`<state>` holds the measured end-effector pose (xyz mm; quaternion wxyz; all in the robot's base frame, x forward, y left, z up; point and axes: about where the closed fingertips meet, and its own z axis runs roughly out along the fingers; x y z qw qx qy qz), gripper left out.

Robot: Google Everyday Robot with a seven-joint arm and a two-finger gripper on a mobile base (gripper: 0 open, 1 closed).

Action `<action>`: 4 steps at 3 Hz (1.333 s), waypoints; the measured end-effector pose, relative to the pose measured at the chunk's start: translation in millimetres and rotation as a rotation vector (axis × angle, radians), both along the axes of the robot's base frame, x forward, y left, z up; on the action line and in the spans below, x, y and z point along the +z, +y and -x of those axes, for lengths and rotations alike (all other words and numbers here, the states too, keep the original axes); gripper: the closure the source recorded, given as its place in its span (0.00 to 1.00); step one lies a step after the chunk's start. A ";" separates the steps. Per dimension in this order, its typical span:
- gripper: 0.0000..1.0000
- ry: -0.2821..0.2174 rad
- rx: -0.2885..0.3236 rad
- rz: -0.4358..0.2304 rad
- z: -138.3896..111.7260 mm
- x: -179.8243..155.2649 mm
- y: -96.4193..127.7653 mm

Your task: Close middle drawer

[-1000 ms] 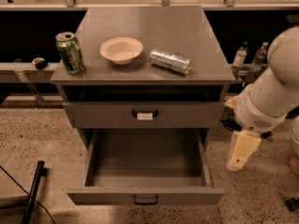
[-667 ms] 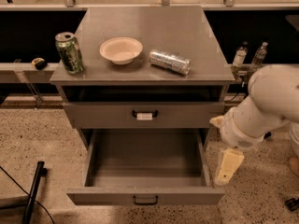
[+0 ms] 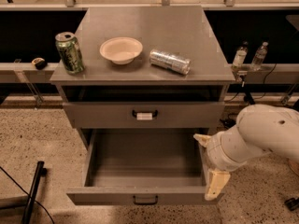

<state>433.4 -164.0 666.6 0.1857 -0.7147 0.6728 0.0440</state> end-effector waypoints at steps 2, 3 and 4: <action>0.19 0.096 0.033 -0.010 11.0 -90.5 2.0; 0.42 0.097 0.051 -0.075 23.8 -156.0 7.4; 0.65 0.070 0.100 -0.138 34.9 -204.1 16.6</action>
Offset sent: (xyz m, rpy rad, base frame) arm -0.0206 0.0006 -0.1870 0.0254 0.1576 0.0403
